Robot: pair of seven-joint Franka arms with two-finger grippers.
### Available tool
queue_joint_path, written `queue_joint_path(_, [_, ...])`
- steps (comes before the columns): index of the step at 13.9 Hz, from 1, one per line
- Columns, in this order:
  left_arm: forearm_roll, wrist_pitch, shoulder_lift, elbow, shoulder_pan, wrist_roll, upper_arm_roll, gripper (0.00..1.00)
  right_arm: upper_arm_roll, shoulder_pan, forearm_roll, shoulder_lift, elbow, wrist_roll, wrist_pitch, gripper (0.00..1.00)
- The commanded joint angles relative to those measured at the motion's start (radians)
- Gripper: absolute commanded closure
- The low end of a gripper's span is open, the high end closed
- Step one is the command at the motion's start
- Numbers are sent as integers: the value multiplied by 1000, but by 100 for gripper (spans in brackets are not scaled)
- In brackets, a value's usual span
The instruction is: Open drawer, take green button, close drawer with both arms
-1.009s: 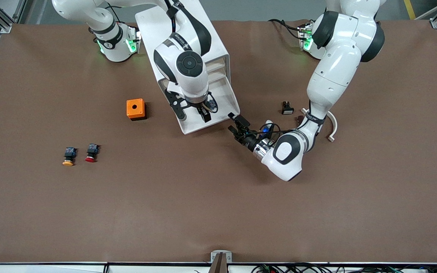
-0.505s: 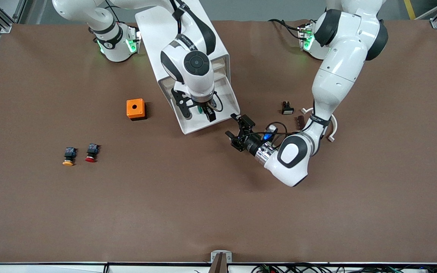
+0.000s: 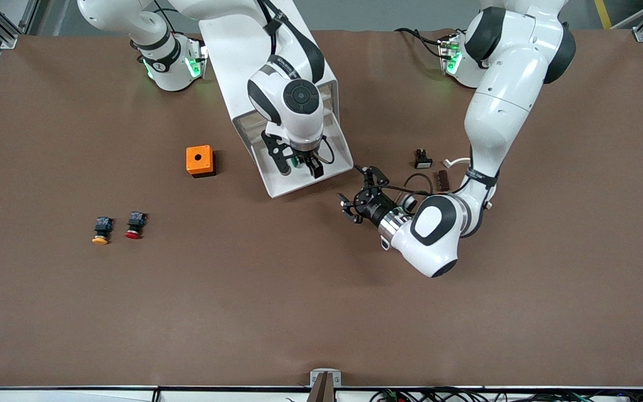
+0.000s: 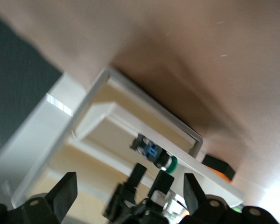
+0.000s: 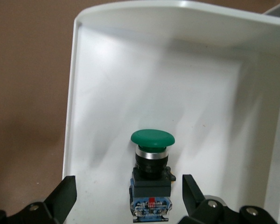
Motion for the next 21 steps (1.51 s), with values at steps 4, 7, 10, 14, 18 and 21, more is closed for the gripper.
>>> queue_joint_path(4, [221, 260, -147, -15, 4, 455, 95, 0, -9, 40, -14, 18, 1, 39, 8, 0])
queue_joint_path(7, [265, 342, -156, -15, -8, 555, 129, 0, -9, 50, -14, 20, 1, 39, 7, 0])
queue_joint_path(10, [428, 385, -218, -21, -11, 581, 120, 0, -9, 61, -16, 20, 1, 39, 7, 7])
queue_joint_path(14, [586, 386, -273, -25, -26, 604, 117, 0, -9, 69, -14, 20, 1, 40, 2, 42])
queue_joint_path(18, [689, 406, -292, -27, -66, 595, 111, 0, -9, 67, -14, 20, 1, 48, 0, 55])
queue_joint_path(21, [726, 528, -281, -42, -103, 582, 112, 0, -9, 63, -14, 20, 1, 46, -3, 100])
